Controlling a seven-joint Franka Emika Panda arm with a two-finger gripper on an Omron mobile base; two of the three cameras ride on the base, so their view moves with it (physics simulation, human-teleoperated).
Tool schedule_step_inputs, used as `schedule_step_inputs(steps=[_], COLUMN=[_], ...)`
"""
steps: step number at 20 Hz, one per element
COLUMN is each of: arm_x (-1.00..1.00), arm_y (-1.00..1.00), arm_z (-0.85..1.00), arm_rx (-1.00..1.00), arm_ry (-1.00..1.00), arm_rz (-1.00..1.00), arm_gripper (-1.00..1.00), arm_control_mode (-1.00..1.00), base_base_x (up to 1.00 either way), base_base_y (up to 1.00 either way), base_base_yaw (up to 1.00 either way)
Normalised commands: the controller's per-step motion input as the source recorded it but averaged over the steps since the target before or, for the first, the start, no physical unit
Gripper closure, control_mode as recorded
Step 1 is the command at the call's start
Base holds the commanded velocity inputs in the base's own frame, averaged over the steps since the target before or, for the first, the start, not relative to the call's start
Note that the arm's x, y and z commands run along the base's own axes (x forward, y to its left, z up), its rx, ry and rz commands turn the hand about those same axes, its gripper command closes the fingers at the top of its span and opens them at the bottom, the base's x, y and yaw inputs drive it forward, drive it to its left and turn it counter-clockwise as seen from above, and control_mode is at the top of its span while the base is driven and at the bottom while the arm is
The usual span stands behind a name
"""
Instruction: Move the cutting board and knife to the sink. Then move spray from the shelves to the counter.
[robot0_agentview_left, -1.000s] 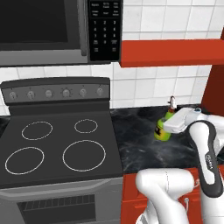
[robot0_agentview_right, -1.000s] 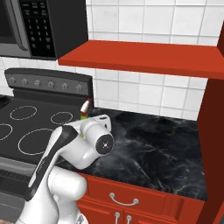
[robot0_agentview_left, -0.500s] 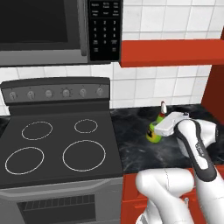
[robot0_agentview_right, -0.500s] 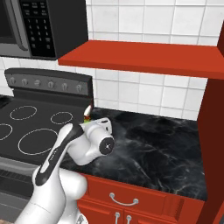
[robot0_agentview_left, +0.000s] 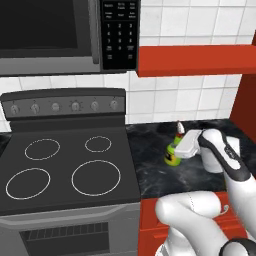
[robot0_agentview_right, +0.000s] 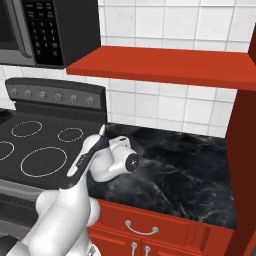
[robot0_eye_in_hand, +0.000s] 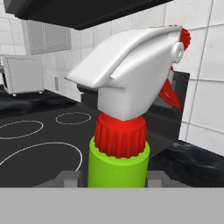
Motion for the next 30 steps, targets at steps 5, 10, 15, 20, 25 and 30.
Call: schedule_step_inputs(steps=[5,10,15,20,25,30], arm_x=[0.19,0.18,0.16,0.20,0.24,0.19], arm_y=[0.00,0.00,0.00,0.00,0.03,0.03], arm_z=[-0.24,-0.19,-0.20,-0.19,-0.15,-0.19], arm_rx=[-0.02,0.00,-0.01,-0.04,-0.06,-0.03], arm_ry=[-0.01,-0.02,-0.02,0.00,0.00,0.01], arm_rz=[0.09,0.05,0.03,0.02,0.00,0.00], arm_gripper=[1.00,1.00,1.00,1.00,1.00,1.00], arm_control_mode=[-1.00,-1.00,-1.00,-1.00,-1.00,-1.00], base_base_x=[0.00,0.00,0.00,0.00,0.00,0.00], base_base_y=[0.00,0.00,0.00,0.00,0.00,0.00], base_base_yaw=[0.00,0.00,0.00,0.00,0.00,0.00])
